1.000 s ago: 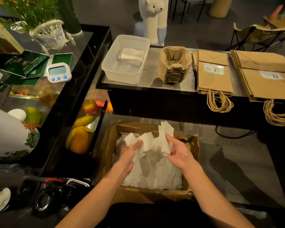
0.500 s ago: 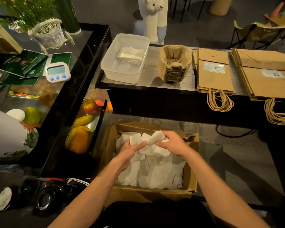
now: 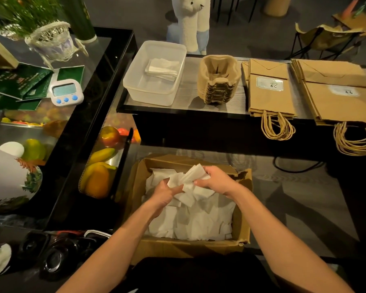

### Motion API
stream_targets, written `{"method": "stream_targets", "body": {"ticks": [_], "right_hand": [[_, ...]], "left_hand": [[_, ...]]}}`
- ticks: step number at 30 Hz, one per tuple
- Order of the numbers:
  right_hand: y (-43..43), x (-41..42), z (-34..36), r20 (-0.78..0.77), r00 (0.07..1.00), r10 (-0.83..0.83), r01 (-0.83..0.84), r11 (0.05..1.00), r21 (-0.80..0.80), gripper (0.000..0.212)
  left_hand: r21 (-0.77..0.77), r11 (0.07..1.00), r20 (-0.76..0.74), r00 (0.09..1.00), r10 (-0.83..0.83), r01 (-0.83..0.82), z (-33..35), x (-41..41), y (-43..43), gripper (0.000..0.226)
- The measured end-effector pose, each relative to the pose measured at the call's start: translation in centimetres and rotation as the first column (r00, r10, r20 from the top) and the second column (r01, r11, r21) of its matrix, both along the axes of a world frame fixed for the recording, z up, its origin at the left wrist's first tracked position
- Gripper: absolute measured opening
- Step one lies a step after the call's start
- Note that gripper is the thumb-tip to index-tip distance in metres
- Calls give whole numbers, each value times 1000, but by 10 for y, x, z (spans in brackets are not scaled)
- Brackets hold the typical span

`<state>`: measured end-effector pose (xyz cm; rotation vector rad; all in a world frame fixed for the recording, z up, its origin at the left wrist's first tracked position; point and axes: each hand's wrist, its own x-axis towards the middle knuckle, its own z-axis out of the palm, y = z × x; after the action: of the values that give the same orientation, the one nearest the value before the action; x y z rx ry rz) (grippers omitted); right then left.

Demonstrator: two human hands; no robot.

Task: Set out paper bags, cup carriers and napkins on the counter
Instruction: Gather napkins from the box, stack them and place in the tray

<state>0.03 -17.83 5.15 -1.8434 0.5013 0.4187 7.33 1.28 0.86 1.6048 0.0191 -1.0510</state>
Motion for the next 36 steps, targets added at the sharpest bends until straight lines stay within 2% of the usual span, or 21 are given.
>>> {"method": "stream_targets", "body": {"ticks": [3,6,8,11,14,16,19,22,24,25,30,36], "right_hand": [[2,-1,-8,15,988,-155,155,988,17,26],[1,-10,-14,42,960,-277,278,961,-5,37],[-3,-16,-15,17,914,-405,398,905,153,40],[-7,-27,-16,-97,856,-508,493,743,453,42],[-4,-34,-19,-146,861,-488,480,682,552,54],[2,-36,-22,-163,880,-445,448,666,596,54],[14,-34,-23,-128,923,-363,371,754,542,47],[24,-26,-21,-59,935,-350,344,851,398,38],[27,-22,-19,-26,929,-369,354,866,353,34],[27,-21,-18,-20,926,-378,362,867,343,33],[19,-22,-15,22,897,-441,404,839,366,31],[27,-22,-15,96,888,-450,417,875,248,24]], "left_hand": [[-41,998,-88,996,34,-38,-3,2,6,51],[-29,997,-75,994,75,-77,-8,2,13,49],[-42,993,-66,992,111,-114,-9,0,16,39],[-64,989,-57,990,127,-130,-6,-3,17,34],[-55,976,-68,976,208,-212,-8,-3,13,38],[-53,963,-105,960,259,-265,-8,-2,9,52],[-77,960,-129,958,257,-268,-9,-1,7,56],[-73,974,-101,973,206,-213,-8,-5,5,37],[-62,972,-95,971,220,-227,-3,-7,3,21],[-63,966,-125,962,241,-250,-3,-8,3,20],[-80,951,-188,941,279,-298,-1,-7,7,27],[-94,970,-152,966,207,-223,1,-10,6,30]]}}
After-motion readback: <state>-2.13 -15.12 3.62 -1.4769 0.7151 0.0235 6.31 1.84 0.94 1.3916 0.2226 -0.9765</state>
